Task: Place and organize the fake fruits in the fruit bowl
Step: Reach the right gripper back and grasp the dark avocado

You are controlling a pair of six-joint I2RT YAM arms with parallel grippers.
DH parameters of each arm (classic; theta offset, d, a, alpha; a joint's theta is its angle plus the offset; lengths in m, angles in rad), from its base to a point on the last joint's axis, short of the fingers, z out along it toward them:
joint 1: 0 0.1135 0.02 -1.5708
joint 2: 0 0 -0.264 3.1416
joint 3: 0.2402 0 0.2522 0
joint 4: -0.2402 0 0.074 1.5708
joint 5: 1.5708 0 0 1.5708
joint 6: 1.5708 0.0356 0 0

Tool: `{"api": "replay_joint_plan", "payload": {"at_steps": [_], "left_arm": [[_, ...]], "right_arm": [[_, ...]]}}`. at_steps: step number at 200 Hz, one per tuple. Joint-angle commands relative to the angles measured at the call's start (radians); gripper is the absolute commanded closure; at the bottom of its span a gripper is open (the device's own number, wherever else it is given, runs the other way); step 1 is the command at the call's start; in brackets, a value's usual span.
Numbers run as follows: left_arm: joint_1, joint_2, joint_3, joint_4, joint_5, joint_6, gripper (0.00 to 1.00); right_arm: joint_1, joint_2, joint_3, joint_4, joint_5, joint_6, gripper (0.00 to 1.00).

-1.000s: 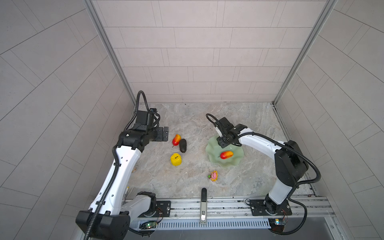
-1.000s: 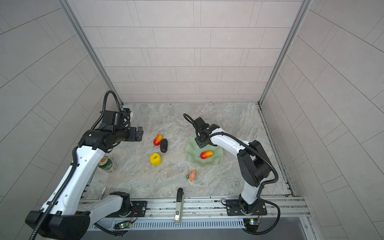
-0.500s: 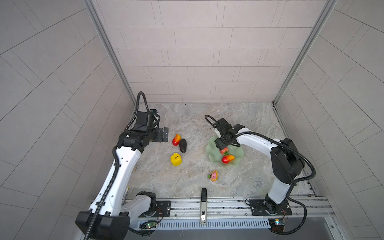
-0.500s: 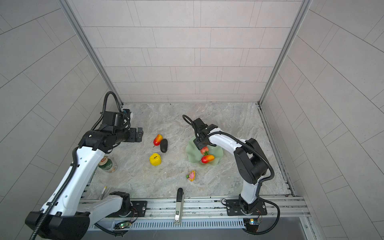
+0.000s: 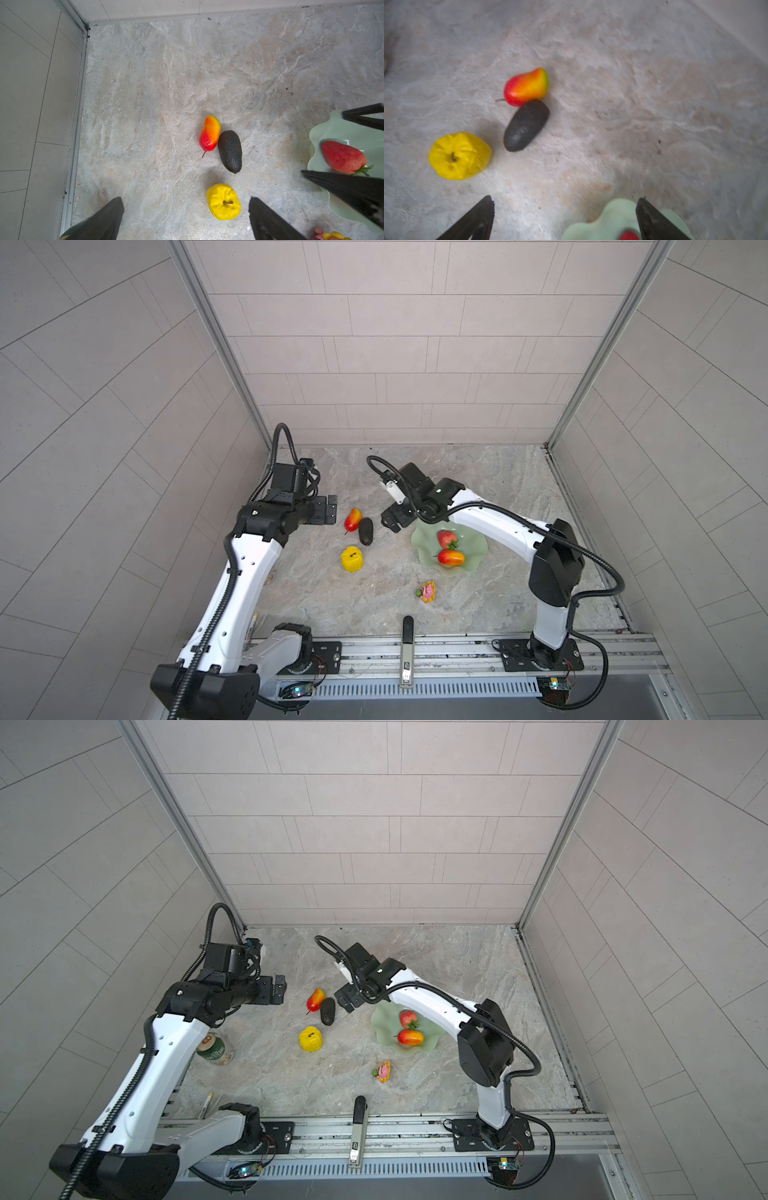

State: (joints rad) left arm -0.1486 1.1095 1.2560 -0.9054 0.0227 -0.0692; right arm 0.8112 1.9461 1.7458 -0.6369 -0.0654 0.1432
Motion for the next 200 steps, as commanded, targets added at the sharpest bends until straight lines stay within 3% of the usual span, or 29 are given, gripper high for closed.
{"api": "replay_joint_plan", "payload": {"at_steps": [1,57,136,158,180,200], "left_arm": [[0.001,-0.024,-0.012,0.002,-0.004,0.014,0.0],[0.001,-0.04,-0.026,0.01,0.004,0.019,0.0],[0.001,-0.051,-0.035,0.019,0.008,0.02,0.0],[0.002,-0.052,-0.031,0.013,0.005,0.022,0.0],[0.002,-0.068,-0.043,0.023,0.007,0.021,0.0],[0.002,-0.071,-0.037,0.016,0.007,0.021,0.0]], "right_arm": [[0.046,0.137,0.095,-0.016,-0.023,0.141,0.0],[0.074,0.257,0.127,0.093,0.041,0.344,0.01],[0.073,0.403,0.191,0.146,0.039,0.457,0.2],[0.069,0.425,0.213,0.134,0.035,0.456,0.31],[0.061,0.398,0.187,0.124,0.039,0.442,0.6],[0.051,0.322,0.114,0.119,0.052,0.407,0.77]]}}
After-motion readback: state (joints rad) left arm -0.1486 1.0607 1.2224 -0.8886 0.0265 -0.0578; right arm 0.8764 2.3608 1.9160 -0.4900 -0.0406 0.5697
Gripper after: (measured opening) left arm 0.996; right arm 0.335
